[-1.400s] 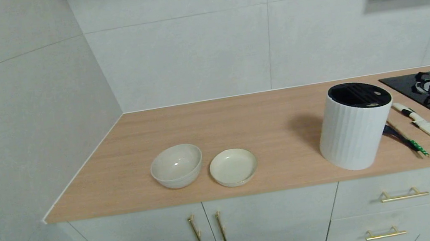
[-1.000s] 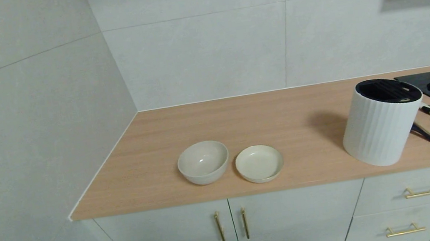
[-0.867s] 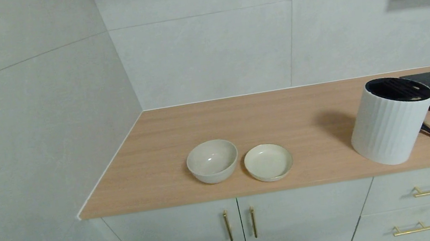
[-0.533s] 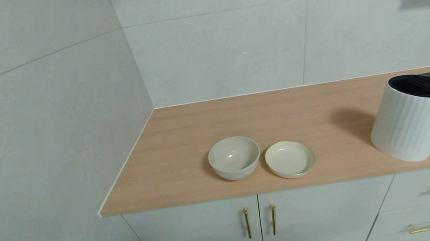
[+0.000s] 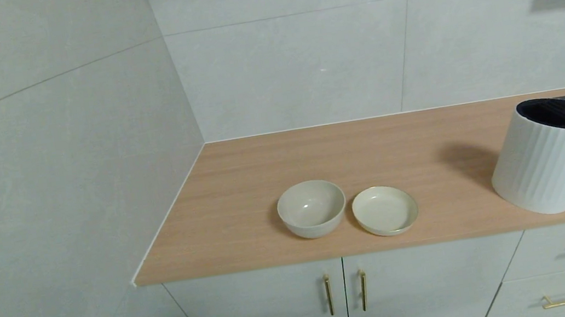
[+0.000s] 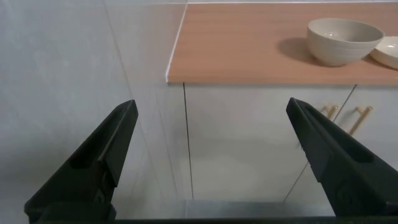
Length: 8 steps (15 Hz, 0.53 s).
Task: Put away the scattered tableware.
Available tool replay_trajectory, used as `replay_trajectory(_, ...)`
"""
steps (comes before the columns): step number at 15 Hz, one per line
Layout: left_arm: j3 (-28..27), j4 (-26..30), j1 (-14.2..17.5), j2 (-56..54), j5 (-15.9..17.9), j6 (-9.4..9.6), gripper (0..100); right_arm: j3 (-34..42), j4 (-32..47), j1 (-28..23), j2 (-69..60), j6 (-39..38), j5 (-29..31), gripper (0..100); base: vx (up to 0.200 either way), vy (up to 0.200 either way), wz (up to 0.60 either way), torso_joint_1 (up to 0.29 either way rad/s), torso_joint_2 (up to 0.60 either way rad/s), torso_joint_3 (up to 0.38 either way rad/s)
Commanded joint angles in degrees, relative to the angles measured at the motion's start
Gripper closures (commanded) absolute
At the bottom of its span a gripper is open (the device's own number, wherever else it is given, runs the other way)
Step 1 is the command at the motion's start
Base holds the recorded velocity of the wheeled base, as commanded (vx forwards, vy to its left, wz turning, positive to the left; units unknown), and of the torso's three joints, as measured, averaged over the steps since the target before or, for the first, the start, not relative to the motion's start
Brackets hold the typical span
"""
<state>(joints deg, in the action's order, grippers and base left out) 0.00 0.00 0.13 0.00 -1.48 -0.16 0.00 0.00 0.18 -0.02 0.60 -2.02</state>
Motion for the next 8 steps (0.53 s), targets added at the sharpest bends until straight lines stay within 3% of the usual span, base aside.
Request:
replay_trajectory(1,0.0,0.0,0.0,0.0,0.0,-0.02,0,0.0,0.0,0.1,0.0,0.0,0.0,0,0.0,0.0,0.0,0.0,0.0,0.0)
replay_trajectory(3,0.0,0.0,0.0,0.0,0.0,-0.02,0,0.0,0.0,0.1,0.0,0.0,0.0,0,0.0,0.0,0.0,-0.105,0.23,0.127)
replay_trajectory(8,0.0,0.0,0.0,0.0,0.0,-0.02,0,0.0,0.0,0.1,0.0,0.0,0.0,0,0.0,0.0,0.0,-0.229,0.52,0.281)
